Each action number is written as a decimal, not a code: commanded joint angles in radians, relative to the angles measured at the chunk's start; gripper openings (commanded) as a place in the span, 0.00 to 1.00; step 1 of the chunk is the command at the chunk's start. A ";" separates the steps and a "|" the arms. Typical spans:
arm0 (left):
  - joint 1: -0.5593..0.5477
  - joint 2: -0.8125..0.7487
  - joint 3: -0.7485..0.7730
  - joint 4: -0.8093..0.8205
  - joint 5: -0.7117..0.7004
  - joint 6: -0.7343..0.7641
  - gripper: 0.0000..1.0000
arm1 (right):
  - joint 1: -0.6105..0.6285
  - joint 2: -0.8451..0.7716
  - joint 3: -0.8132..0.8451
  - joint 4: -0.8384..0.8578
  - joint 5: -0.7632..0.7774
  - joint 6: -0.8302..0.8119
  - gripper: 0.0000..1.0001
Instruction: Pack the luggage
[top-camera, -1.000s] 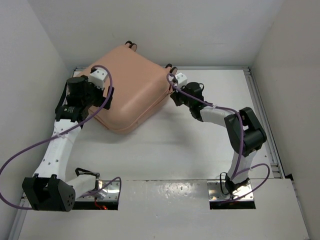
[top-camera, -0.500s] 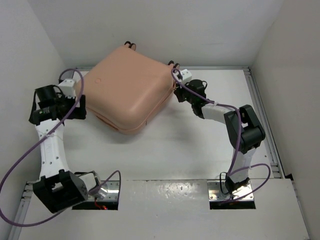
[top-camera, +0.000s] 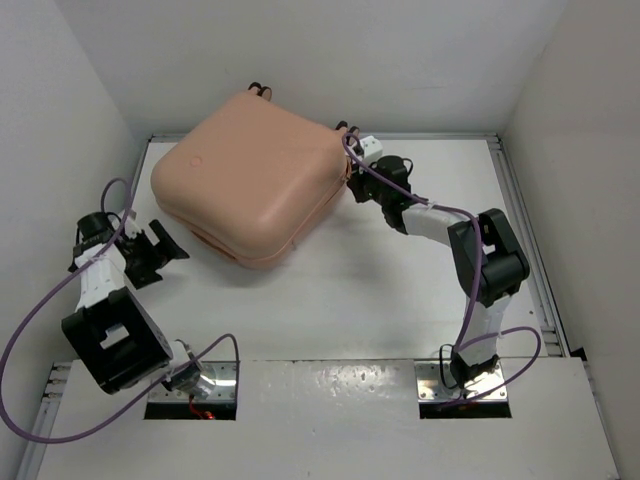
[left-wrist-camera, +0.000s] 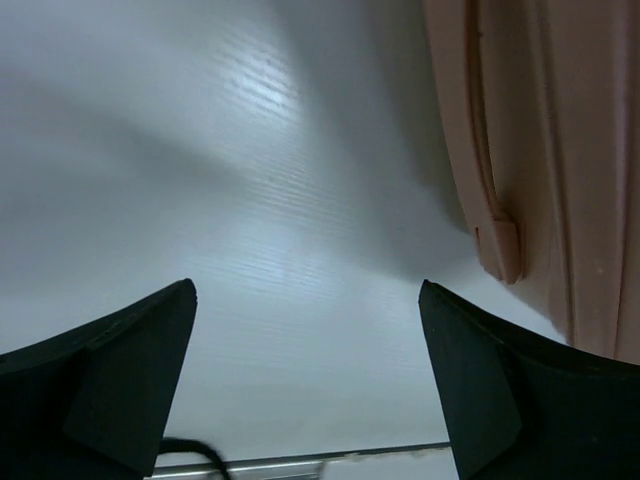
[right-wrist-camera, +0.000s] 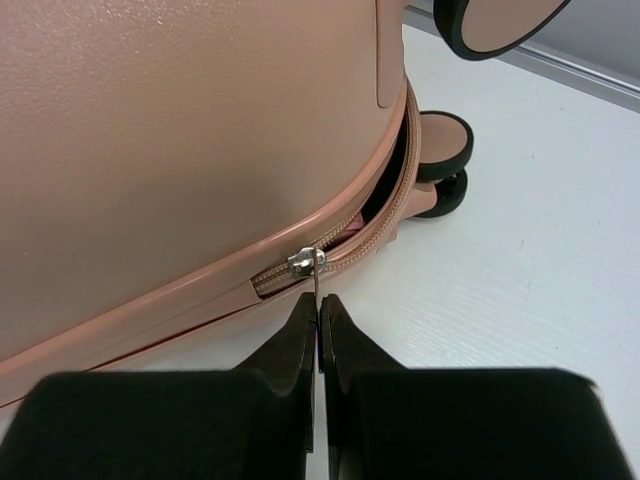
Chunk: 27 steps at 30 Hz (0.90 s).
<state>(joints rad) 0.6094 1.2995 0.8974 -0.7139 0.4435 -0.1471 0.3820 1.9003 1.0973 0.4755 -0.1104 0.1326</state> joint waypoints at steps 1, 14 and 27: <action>0.004 -0.032 -0.072 0.112 0.061 -0.253 0.99 | -0.003 0.013 0.073 0.069 0.046 0.007 0.00; -0.161 -0.076 -0.272 0.585 -0.055 -0.713 0.99 | 0.020 0.022 0.095 0.035 0.026 0.018 0.00; -0.333 0.156 -0.238 0.771 -0.141 -0.887 0.84 | 0.020 0.033 0.115 0.017 0.014 0.022 0.00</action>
<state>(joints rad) 0.3256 1.4250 0.6292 -0.0696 0.2920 -0.9543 0.3950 1.9205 1.1587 0.4320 -0.0971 0.1402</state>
